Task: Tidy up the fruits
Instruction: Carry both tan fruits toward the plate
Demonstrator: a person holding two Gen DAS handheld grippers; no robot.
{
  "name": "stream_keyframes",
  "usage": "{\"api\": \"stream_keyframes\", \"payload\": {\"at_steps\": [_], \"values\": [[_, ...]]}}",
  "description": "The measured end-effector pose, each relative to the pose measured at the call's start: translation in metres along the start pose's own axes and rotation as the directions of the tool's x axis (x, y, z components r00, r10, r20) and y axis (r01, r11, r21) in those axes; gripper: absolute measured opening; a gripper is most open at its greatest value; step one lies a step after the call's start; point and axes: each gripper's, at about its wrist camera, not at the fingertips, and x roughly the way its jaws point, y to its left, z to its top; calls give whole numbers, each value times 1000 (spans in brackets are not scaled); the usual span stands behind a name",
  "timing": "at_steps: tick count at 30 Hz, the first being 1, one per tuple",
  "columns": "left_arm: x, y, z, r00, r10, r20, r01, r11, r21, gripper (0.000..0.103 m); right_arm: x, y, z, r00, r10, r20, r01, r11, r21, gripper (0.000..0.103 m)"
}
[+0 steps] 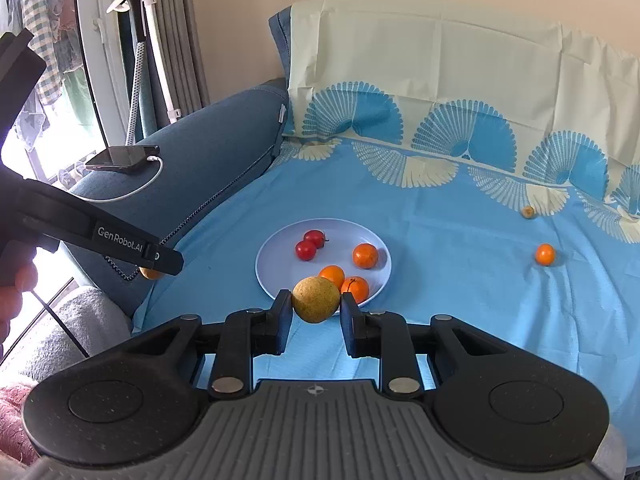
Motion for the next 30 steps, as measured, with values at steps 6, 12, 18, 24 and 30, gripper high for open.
{"api": "stream_keyframes", "payload": {"at_steps": [6, 12, 18, 24, 30], "values": [[9, 1, 6, 1000, 3, -13, -4, 1000, -7, 29, 9, -2, 1, 1000, 1, -15, 0, 1000, 11, 27], [20, 2, 20, 1000, 4, -10, -4, 1000, -5, 29, 25, -10, 7, 1000, -7, -26, 8, 999, 31, 27], [43, -1, 41, 1000, 16, 1, -16, 1000, 18, 29, 51, -18, 16, 999, -17, -35, 18, 999, 35, 27], [86, -4, 64, 1000, 18, -20, -18, 1000, 18, 29, 95, -28, 29, 998, -18, -64, 21, 999, 40, 27], [130, -6, 81, 998, 29, -62, -27, 999, 34, 29, 142, -34, 39, 994, -35, -103, 37, 999, 18, 27]]}}
